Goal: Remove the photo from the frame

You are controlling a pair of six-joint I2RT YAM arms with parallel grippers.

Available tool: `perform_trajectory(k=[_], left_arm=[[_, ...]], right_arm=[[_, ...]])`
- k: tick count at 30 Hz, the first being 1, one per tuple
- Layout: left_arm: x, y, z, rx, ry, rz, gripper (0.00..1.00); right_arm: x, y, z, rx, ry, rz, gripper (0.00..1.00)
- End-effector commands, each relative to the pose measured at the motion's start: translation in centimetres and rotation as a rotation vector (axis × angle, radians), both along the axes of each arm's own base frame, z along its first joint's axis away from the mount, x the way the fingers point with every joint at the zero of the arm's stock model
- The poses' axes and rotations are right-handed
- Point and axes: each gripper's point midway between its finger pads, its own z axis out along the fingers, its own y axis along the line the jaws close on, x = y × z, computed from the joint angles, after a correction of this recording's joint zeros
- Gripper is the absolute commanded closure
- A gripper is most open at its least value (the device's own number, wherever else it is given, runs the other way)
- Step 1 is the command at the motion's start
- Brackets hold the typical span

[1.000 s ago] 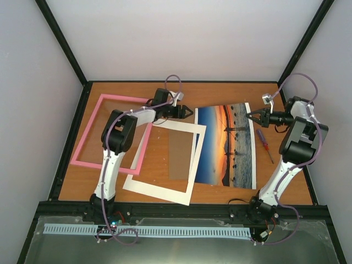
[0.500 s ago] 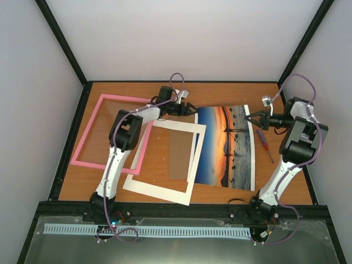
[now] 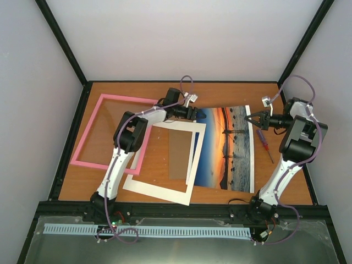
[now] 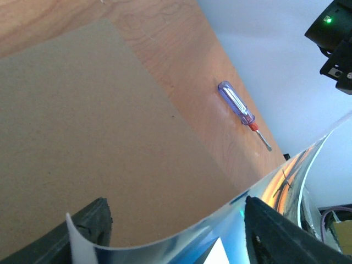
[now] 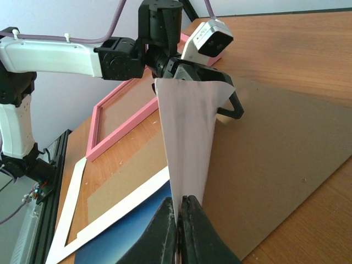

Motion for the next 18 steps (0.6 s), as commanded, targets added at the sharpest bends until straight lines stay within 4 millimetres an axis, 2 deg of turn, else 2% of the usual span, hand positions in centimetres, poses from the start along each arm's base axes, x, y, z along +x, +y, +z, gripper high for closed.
perform_trajectory(k=[1,5,11,18], left_arm=[[-0.6,-0.1,1.9,-0.048,-0.059,-0.049,0.36],[-0.8,0.5,2.6,-0.065,-0.081,-0.041,0.46],[-0.5,2.8,4.0,-0.098,-0.096,0.018,0.49],[-1.8,2.6,5.2,-0.172,-0.074,-0.063,0.62]], right_arm=[[0.8,-0.7,-0.1,0.031,0.003,-0.025,0.97],[1.1,-1.3,-0.3,0.043,0.008,-0.043,0.97],[1.5,-2.3,-0.7,0.059,0.050,-0.073,0.97],[1.7,-2.7,-1.1,0.070,0.066,-0.083,0.97]])
